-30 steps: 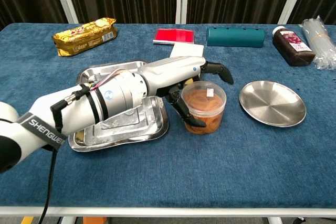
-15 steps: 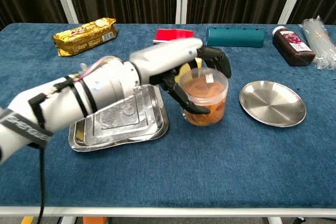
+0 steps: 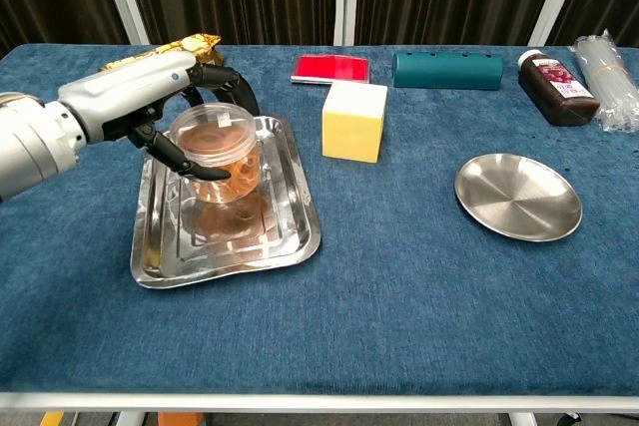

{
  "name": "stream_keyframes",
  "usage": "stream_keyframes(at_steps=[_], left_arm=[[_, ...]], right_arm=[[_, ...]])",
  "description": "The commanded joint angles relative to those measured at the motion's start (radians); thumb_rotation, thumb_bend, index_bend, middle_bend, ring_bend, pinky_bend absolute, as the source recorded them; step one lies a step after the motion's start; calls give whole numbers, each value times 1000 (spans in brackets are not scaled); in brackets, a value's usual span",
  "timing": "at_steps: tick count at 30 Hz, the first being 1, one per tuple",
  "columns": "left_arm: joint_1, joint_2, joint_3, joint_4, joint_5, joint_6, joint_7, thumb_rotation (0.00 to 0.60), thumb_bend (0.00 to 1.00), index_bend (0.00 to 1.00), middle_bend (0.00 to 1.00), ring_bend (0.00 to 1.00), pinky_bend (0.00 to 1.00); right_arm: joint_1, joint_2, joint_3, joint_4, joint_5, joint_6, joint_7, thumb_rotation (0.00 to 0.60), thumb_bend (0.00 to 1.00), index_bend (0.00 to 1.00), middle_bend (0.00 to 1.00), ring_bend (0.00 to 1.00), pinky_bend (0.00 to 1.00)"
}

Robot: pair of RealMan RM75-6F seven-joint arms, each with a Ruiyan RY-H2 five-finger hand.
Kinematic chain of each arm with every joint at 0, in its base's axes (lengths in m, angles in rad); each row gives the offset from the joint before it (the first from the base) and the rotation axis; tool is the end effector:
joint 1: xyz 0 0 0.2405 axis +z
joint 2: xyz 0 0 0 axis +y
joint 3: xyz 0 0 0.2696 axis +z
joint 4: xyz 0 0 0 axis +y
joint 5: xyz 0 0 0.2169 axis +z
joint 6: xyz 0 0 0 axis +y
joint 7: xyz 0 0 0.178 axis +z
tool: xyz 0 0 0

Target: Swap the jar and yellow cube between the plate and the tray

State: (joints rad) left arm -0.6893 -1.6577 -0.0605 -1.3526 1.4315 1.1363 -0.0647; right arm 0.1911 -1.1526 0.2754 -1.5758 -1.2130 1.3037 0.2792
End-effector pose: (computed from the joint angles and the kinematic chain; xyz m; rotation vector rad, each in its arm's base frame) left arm -0.1423 0.3460 -0.0591 -1.8941 -1.0535 -1.2701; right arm -0.3355 -0.2957 0.1815 1.0342 -1.1566 1.1536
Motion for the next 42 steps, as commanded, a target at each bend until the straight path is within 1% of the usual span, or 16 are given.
stream_keyframes(at_steps=[1,3,7,10,16,20,23,25,26,28,31,36,42], left_arm=[[14,-34,-1,37,-13,-4,-17,600,244,312,310,237,465],[15,-50,-3,59,-6,-5,-42,600,213,246,253,176,400],[19,-60,-1,85,29,14,-92,600,124,96,98,47,241],[31,-63,-6,102,40,41,-91,600,77,64,42,11,185],[84,-14,0,61,31,89,-66,600,66,63,36,8,167],[176,57,7,-3,-9,177,-26,600,66,63,37,8,166],[239,133,28,-62,-67,186,18,600,66,63,36,8,168],[271,175,41,-96,-88,191,21,600,65,64,36,3,171],[291,194,47,-105,-91,204,15,600,65,64,36,1,169],[318,209,55,-104,-81,233,4,600,65,64,36,0,161],[359,220,54,-101,-67,283,-20,600,64,64,36,0,157],[397,227,62,-105,-49,310,-24,600,63,64,36,0,156],[425,234,58,-100,-37,318,-42,600,60,64,37,0,155]], right_arm=[[14,-2,2,-13,1,-11,-20,600,138,0,1,0,23],[22,-6,2,-20,0,-17,-35,600,138,0,1,0,23],[35,-9,3,-32,4,-27,-54,600,138,0,0,0,24],[53,1,2,-53,-4,-49,-73,600,137,0,0,0,24],[122,7,4,-109,-27,-104,-173,600,137,0,0,0,23],[213,-17,3,-150,-18,-198,-293,600,136,0,0,0,23],[298,-53,12,-155,18,-287,-370,600,124,0,0,0,22],[357,-77,17,-147,53,-359,-408,600,90,0,0,0,7],[396,-96,20,-136,80,-404,-431,600,81,0,0,0,2],[452,-133,23,-107,124,-456,-472,600,69,0,0,0,0],[547,-224,31,-27,228,-521,-531,600,66,0,0,0,0],[663,-354,24,112,334,-552,-625,600,66,0,0,0,0],[747,-473,24,238,415,-574,-646,600,65,0,3,0,0]])
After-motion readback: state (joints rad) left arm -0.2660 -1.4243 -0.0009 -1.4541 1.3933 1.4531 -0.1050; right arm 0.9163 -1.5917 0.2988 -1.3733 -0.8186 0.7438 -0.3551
